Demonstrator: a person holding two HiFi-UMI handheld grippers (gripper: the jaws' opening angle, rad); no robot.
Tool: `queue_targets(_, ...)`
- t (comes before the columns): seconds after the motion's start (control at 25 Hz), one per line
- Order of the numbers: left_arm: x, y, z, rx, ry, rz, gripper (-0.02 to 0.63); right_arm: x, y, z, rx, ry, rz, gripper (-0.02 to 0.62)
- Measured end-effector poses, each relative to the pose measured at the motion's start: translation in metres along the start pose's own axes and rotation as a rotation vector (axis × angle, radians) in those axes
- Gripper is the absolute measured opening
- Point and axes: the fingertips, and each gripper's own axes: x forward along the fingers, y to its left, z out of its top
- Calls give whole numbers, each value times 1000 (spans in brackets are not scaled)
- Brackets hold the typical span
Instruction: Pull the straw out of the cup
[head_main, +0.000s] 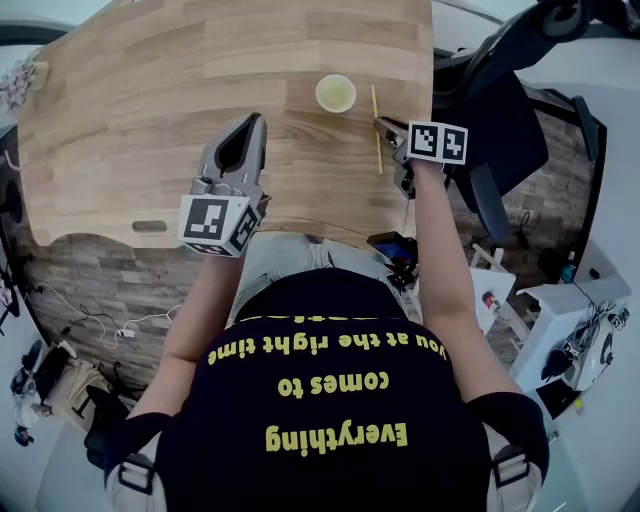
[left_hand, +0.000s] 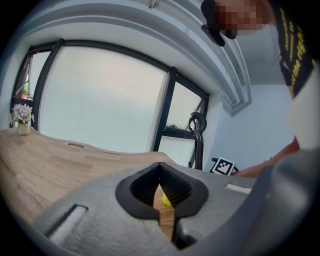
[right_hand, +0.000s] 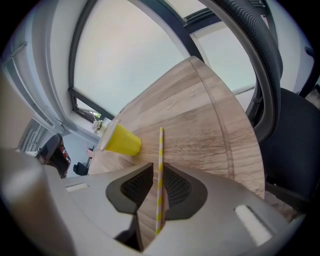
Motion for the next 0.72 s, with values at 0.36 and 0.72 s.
queue_targets(0.36, -3, 0, 2, -1, -10, 1, 0, -7, 3, 10, -30, -50, -15, 8)
queue_targets(0.72, -9, -4, 8, 7, -32, 3, 0, -33, 29, 35, -148, -213, 46, 6)
